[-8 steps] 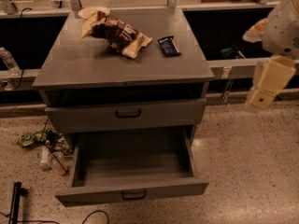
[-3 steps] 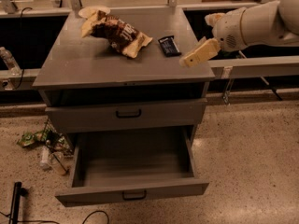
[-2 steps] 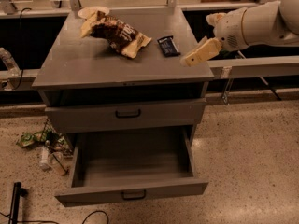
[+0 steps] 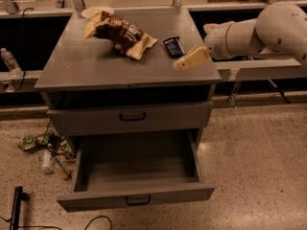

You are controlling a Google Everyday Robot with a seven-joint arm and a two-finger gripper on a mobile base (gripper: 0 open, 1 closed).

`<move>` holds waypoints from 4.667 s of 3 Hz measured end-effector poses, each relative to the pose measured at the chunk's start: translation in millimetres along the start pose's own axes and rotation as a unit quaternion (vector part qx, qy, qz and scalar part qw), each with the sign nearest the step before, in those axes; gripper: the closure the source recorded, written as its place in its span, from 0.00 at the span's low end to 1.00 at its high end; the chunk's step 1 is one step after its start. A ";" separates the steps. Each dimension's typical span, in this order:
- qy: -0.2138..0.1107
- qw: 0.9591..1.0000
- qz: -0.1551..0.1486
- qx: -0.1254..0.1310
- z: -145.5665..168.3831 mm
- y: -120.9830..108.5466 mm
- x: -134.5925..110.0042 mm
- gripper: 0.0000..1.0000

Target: Place rxbar blueberry into middle drawer

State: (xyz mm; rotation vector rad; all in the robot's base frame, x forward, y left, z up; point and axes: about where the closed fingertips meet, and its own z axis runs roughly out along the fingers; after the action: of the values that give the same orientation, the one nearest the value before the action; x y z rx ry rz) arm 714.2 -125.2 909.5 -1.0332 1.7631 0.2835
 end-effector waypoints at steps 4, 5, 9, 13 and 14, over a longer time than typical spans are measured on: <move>-0.048 0.981 0.158 0.106 118.0 -52.5 21.1 0.00; -0.042 0.977 0.183 0.104 131.1 -52.7 25.9 0.00; -0.015 0.981 0.175 0.083 147.9 -37.7 34.6 0.95; -0.042 0.995 0.088 -0.035 80.1 7.6 -15.9 1.00; -0.046 0.995 0.032 -0.087 68.9 33.5 -24.2 1.00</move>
Offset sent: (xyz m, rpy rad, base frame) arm 0.0890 -0.0023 -0.0410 0.1914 -0.0495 -0.2781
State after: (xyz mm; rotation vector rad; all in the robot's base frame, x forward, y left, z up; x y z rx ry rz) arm 736.5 -50.4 890.5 -1.0700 1.7121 0.5253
